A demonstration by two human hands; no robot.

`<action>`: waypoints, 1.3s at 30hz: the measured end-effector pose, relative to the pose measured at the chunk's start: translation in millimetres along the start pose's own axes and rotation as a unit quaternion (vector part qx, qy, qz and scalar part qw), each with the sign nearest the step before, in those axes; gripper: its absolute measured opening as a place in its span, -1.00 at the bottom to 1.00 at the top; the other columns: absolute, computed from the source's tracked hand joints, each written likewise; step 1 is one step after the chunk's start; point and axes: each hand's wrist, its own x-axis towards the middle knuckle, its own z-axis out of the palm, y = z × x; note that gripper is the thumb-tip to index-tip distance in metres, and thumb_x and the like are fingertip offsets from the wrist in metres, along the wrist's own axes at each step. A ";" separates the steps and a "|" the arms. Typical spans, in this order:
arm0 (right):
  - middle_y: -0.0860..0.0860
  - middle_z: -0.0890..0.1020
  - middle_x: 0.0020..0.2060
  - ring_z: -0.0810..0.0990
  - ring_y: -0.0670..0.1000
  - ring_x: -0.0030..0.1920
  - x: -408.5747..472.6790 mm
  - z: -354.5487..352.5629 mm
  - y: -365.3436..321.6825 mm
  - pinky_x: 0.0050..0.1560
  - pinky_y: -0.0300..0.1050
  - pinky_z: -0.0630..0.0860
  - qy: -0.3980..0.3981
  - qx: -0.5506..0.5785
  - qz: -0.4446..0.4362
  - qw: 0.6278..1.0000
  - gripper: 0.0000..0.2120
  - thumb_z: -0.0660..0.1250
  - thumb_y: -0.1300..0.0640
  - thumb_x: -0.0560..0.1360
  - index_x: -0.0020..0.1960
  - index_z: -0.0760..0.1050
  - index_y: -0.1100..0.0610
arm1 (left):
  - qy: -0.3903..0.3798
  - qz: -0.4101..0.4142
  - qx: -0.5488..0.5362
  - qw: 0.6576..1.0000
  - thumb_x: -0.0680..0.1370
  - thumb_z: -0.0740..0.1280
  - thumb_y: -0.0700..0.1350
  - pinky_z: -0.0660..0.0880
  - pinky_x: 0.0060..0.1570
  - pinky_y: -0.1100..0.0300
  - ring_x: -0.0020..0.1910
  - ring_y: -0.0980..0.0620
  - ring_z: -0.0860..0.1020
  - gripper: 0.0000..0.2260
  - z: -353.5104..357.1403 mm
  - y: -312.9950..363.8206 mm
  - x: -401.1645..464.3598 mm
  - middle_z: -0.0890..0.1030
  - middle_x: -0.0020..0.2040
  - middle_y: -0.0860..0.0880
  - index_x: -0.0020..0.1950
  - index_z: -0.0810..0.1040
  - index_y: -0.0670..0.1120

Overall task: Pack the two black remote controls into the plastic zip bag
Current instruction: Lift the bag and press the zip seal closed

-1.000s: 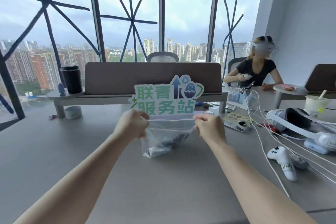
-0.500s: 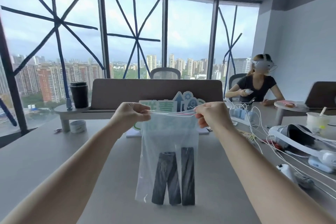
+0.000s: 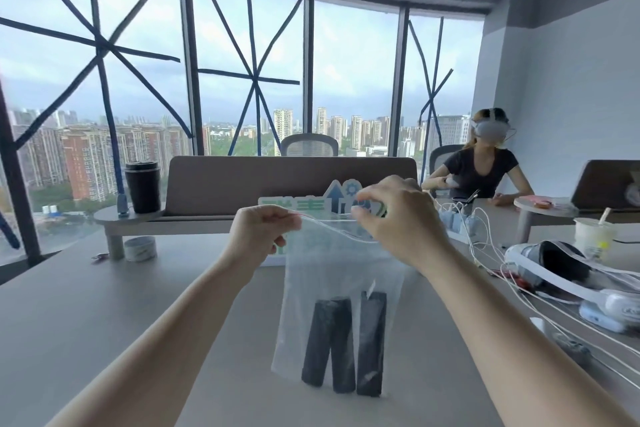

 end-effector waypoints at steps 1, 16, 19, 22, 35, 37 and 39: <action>-0.07 0.63 0.13 0.49 0.02 0.21 1.3 1.3 -7.3 0.24 0.06 0.38 -0.039 0.007 -0.040 0.998 -0.66 0.33 -0.17 0.48 0.16 0.64 -0.04 | -0.017 0.007 0.008 1.000 0.41 0.47 -0.21 0.33 -0.54 0.34 -0.58 0.15 0.39 -0.98 5.5 4.9 -0.9 0.56 -0.51 0.11 -0.22 0.69 -0.15; -0.14 0.60 -0.43 0.48 -0.15 -0.33 27.8 1.1 -17.3 -0.10 -0.05 0.52 -0.134 0.071 -0.011 0.988 -0.84 0.48 -0.02 0.38 -0.35 0.66 -0.02 | -0.071 0.025 0.021 0.997 0.41 0.42 -0.27 0.44 -0.49 0.28 -0.44 0.11 0.50 -0.95 16.3 28.9 -10.3 0.64 -0.38 0.05 -0.23 0.68 -0.18; -0.09 0.60 -0.44 0.44 -0.15 -0.42 31.5 -7.5 -23.6 -0.31 -0.17 0.42 -0.158 0.088 -0.018 0.983 -0.89 0.48 0.09 0.41 -0.27 0.71 0.08 | -0.077 0.039 0.029 0.996 0.39 0.44 -0.28 0.44 -0.51 0.28 -0.46 0.12 0.49 -0.97 15.2 37.0 -7.0 0.63 -0.40 0.04 -0.22 0.68 -0.19; -0.06 0.62 -0.41 0.46 -0.13 -0.38 31.6 -15.9 -30.8 -0.34 -0.16 0.33 -0.156 0.084 -0.027 0.984 -0.89 0.45 0.12 0.44 -0.22 0.71 0.13 | -0.076 0.050 0.029 0.995 0.41 0.43 -0.29 0.43 -0.53 0.30 -0.49 0.14 0.47 -0.96 13.7 44.2 -4.8 0.62 -0.43 0.05 -0.21 0.68 -0.21; 0.02 0.66 -0.39 0.50 -0.08 -0.34 41.6 -11.0 -31.0 -0.16 -0.13 0.46 -0.193 0.134 -0.002 0.972 -0.92 0.45 0.21 0.39 -0.25 0.70 0.19 | -0.108 0.067 0.052 0.991 0.45 0.40 -0.28 0.43 -0.51 0.31 -0.50 0.15 0.47 -0.85 7.5 49.7 -1.4 0.62 -0.42 0.05 -0.29 0.66 -0.09; -0.03 0.64 -0.39 0.50 -0.09 -0.34 40.7 -7.7 -31.1 -0.16 -0.13 0.46 -0.186 0.134 0.000 0.973 -0.92 0.43 0.21 0.38 -0.25 0.69 0.19 | -0.106 0.074 0.064 0.990 0.45 0.40 -0.28 0.42 -0.51 0.30 -0.49 0.13 0.46 -0.87 7.9 48.7 -1.1 0.60 -0.41 0.04 -0.28 0.65 -0.12; -0.07 0.62 -0.41 0.50 -0.09 -0.33 40.5 -2.6 -30.1 -0.14 -0.09 0.49 -0.172 0.129 0.002 0.977 -0.91 0.43 0.15 0.36 -0.26 0.67 0.15 | -0.091 0.082 0.076 0.990 0.45 0.39 -0.27 0.40 -0.49 0.27 -0.48 0.09 0.45 -0.88 9.6 46.5 -0.4 0.60 -0.40 0.01 -0.28 0.63 -0.15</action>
